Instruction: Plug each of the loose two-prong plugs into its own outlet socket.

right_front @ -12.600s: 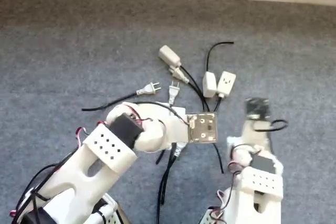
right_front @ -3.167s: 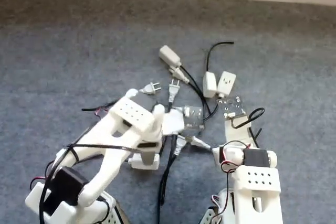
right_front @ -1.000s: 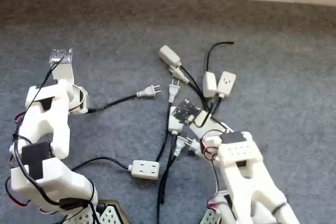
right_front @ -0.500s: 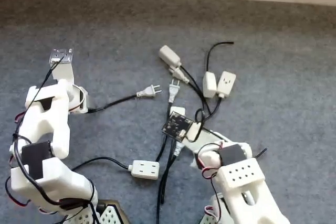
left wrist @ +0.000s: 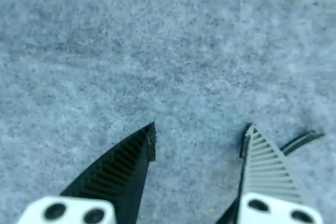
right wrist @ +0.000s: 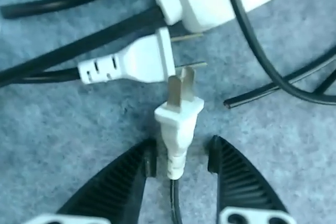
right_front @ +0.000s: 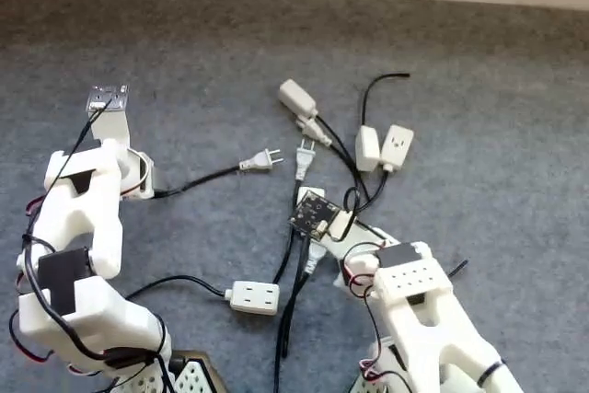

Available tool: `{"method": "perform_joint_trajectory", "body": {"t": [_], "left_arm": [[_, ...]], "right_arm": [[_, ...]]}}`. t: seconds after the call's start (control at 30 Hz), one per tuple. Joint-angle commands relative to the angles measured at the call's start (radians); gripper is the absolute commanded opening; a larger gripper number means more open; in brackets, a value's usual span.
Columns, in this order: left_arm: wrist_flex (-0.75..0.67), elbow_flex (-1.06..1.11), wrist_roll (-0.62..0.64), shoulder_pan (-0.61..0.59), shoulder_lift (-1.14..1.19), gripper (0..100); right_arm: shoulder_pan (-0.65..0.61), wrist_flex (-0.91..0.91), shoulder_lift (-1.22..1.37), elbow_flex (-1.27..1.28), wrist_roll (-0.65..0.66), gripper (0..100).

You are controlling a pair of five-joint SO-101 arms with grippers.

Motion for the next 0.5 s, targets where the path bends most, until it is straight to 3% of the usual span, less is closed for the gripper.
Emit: {"method": "perform_joint_trajectory", "body": {"t": [0.0, 0.13, 0.3, 0.47], "left_arm": [[0.000, -0.016, 0.005, 0.016, 0.002, 26], [0.000, -0.016, 0.005, 0.016, 0.002, 26], [0.000, -0.016, 0.005, 0.016, 0.002, 26], [0.000, -0.019, 0.003, 0.018, 0.002, 26]], "right_arm": [[0.021, -0.028, 0.024, -0.015, 0.008, 17.7], [0.022, -0.027, 0.024, -0.008, 0.002, 16.7], [0.022, -0.027, 0.024, -0.010, 0.000, 0.0], [0.022, -0.025, 0.024, -0.012, 0.000, 0.5]]}}
